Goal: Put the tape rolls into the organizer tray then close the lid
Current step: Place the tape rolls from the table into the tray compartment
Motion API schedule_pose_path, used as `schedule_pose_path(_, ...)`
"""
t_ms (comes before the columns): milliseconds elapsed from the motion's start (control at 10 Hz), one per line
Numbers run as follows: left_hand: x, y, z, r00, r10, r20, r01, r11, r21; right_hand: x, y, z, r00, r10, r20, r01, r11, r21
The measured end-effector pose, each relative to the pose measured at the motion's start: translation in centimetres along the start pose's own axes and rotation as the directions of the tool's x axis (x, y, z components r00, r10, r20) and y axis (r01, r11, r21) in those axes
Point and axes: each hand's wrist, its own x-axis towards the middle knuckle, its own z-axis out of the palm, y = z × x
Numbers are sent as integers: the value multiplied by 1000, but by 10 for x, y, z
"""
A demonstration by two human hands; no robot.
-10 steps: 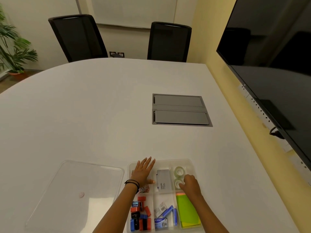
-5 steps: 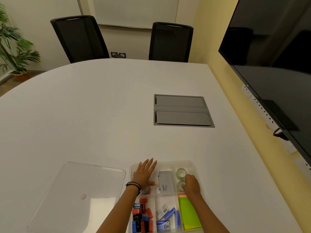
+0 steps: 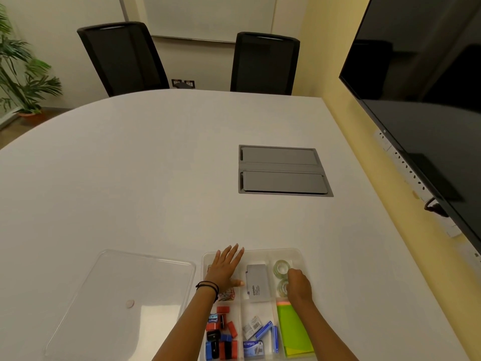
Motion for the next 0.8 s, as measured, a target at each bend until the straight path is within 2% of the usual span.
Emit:
schedule_pose_path(300, 4, -1, -3, 1000, 16, 8, -17, 1000, 18, 2, 0, -1, 999, 34, -7, -34, 998, 45)
schedule_pose_path(600, 10, -1, -5, 1000, 27, 10, -27, 999, 42, 3, 2, 1, 999, 40, -16, -40, 999, 2)
schedule_pose_path(700, 11, -2, -3, 1000, 27, 5, -27, 999, 43, 4, 3, 2, 997, 83, -10, -83, 996, 34)
schedule_pose_path(800, 12, -2, -2, 1000, 27, 0, -27, 999, 37, 1, -5, -6, 993, 107, 40, -107, 994, -4)
